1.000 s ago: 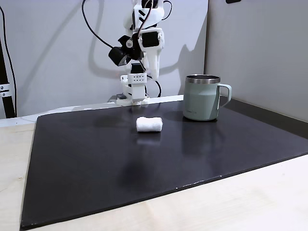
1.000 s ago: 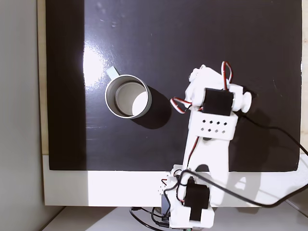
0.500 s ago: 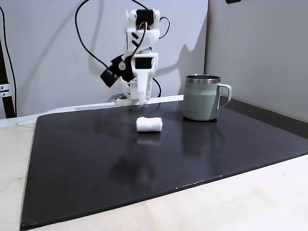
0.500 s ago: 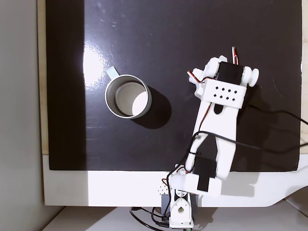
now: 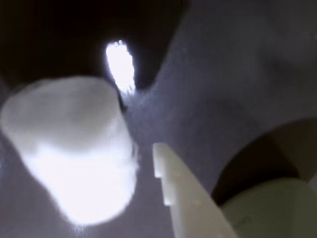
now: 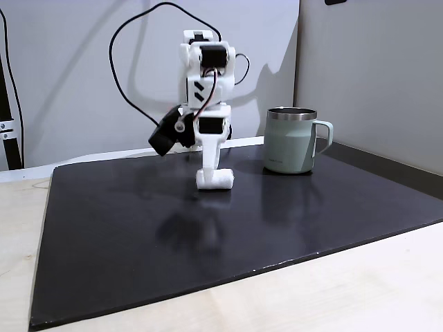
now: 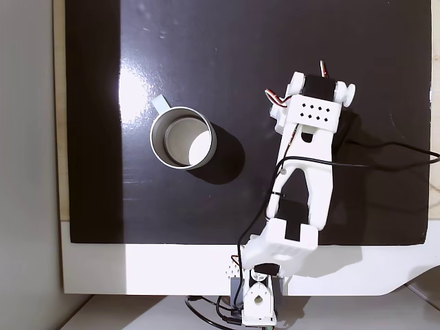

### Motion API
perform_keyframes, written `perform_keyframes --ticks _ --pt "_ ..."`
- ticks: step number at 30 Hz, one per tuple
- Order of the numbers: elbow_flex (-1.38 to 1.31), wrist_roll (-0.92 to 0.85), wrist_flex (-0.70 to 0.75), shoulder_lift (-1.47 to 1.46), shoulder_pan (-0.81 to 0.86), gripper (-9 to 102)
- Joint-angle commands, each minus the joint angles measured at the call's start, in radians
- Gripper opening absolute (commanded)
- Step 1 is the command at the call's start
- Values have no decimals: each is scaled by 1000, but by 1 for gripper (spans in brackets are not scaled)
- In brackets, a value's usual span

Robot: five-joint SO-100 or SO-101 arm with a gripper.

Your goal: Grasp a gauze and put it in the cup.

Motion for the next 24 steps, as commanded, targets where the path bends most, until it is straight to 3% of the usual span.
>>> perform_keyframes --ticks 1,11,24 --pt "-72 -6 -9 -15 -9 42" --pt "-78 11 -18 -64 -28 36" --pt "-28 41 -55 -8 -5 5"
